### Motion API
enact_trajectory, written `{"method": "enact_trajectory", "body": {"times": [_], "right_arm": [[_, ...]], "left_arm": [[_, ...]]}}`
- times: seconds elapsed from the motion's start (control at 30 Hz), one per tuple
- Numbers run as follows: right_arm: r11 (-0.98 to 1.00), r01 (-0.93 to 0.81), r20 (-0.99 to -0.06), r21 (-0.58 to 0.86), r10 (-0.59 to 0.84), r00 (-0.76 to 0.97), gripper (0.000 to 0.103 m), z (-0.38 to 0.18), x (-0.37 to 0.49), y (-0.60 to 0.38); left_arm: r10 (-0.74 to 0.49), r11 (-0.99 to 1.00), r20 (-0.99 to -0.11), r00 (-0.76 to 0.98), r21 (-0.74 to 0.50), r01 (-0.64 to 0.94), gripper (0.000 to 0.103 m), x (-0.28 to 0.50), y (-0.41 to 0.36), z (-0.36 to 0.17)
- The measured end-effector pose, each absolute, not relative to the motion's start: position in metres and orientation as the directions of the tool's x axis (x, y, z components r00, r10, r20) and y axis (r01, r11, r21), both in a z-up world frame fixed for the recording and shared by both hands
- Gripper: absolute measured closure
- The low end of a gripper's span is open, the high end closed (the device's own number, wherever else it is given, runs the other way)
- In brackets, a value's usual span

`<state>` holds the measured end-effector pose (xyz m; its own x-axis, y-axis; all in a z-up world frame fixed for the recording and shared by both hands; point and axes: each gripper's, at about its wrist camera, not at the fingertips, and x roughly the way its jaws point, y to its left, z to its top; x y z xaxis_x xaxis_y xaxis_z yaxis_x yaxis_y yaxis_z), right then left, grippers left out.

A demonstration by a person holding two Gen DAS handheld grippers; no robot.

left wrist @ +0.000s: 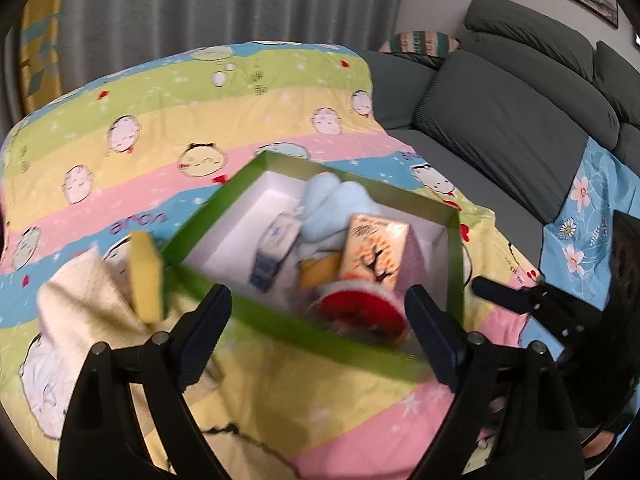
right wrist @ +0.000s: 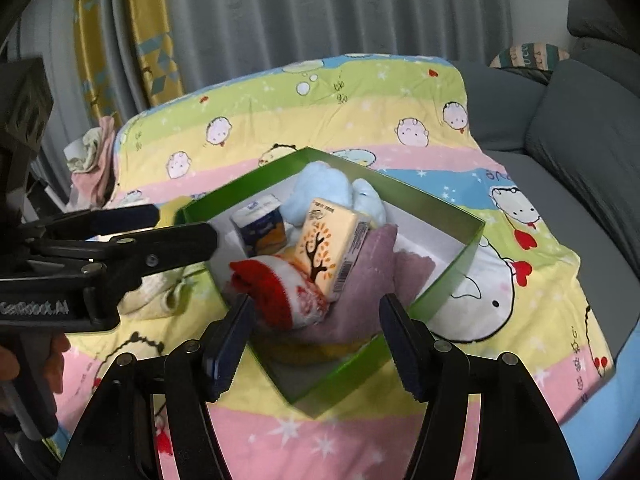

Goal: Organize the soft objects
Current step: 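Grasp the cream waffle towel with the right gripper and lift it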

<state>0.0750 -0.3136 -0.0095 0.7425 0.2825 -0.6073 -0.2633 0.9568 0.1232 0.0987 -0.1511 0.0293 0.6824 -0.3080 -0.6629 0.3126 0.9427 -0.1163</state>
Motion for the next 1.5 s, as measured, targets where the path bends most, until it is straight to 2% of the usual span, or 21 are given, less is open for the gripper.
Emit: {"method": "enact_trajectory", "body": {"times": [0.3, 0.67, 0.83, 0.93, 1.4, 1.5], "right_arm": [[0.934, -0.329, -0.575, 0.141, 0.348, 0.741, 0.037, 0.0, 0.046, -0.296], [0.877, -0.452, -0.636, 0.162, 0.443, 0.632, 0.037, -0.028, 0.036, -0.24], [0.844, -0.484, -0.657, 0.232, 0.503, 0.562, 0.037, -0.045, 0.046, -0.221], [0.826, -0.502, -0.66, 0.257, 0.53, 0.533, 0.037, -0.052, 0.054, -0.208], [0.801, -0.563, -0.707, 0.204, 0.518, 0.481, 0.037, -0.072, 0.107, -0.156], [0.79, -0.583, -0.718, 0.19, 0.517, 0.467, 0.037, -0.076, 0.116, -0.15]], "left_arm": [[-0.269, 0.963, -0.656, 0.705, -0.174, 0.206, 0.015, 0.062, -0.097, 0.025], [-0.169, 0.979, -0.669, 0.724, -0.2, 0.043, 0.015, 0.03, -0.012, 0.007], [-0.171, 0.959, -0.688, 0.705, -0.28, -0.04, 0.015, 0.023, 0.039, -0.009], [-0.14, 0.959, -0.697, 0.703, -0.272, -0.078, 0.015, 0.021, 0.055, -0.01], [-0.285, 0.951, -0.692, 0.663, -0.291, 0.105, 0.018, 0.062, 0.034, -0.028], [-0.328, 0.934, -0.695, 0.64, -0.342, 0.108, 0.031, 0.075, 0.036, -0.035]]}}
